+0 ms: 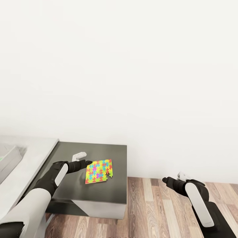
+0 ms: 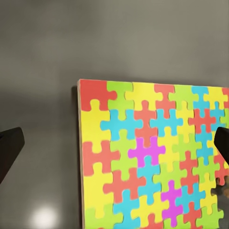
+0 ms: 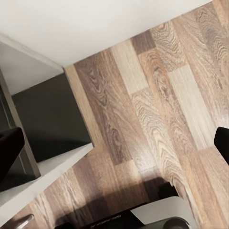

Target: Put all the toys in the child's room - the three board games (two on the bed and one on the table), the two jigsaw puzzles on the table, and the tennis ball on the table - inside the toy box on the table in the child's room.

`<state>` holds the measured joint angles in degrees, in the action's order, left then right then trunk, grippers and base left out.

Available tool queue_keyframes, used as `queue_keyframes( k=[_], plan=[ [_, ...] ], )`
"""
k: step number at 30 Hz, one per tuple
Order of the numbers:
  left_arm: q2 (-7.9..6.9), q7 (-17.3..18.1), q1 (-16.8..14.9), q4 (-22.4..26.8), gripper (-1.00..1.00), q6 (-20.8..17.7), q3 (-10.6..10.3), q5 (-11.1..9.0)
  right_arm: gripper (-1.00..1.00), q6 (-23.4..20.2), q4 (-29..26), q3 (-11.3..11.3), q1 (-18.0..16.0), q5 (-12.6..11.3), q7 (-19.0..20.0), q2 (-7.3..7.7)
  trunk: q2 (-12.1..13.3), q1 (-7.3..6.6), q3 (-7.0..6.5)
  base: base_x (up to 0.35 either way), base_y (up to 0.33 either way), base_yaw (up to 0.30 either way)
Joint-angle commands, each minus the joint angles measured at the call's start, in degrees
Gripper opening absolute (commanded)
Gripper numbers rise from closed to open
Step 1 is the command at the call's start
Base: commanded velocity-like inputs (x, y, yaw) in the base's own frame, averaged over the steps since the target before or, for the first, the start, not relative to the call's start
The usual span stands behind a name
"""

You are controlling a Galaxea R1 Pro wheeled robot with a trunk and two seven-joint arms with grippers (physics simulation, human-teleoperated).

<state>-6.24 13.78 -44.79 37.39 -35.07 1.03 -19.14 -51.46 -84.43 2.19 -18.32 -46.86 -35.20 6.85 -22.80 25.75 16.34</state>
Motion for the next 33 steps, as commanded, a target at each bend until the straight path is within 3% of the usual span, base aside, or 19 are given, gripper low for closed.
queue_keyframes(
  k=[1,5,14,33],
  plan=[
    [0.0,0.1,0.0,0.0,1.0,-0.4,0.1,-0.2,1.0,-0.2,-0.1,0.0,-0.1,-0.6,-0.6,0.01,-0.1,0.03,0.2,0.0,0.0,0.0],
    [0.0,0.8,0.0,0.0,1.0,-0.4,0.1,-0.2,1.0,-0.2,-0.1,-0.1,0.0,-0.6,-0.6,0.01,-0.1,0.03,0.57,0.0,0.0,0.0],
    [-0.21,7.3,0.0,-0.2,1.0,-0.4,0.0,0.0,1.0,-0.1,-0.3,-0.2,0.0,-0.4,-0.6,0.01,-0.1,0.03,0.76,0.0,0.0,0.0],
    [-0.26,7.9,0.0,-0.2,1.0,-0.4,0.0,0.0,1.0,-0.4,-0.3,-0.3,0.0,-0.5,-0.6,0.01,-0.1,0.03,1.59,0.0,0.0,0.0]
  ],
)
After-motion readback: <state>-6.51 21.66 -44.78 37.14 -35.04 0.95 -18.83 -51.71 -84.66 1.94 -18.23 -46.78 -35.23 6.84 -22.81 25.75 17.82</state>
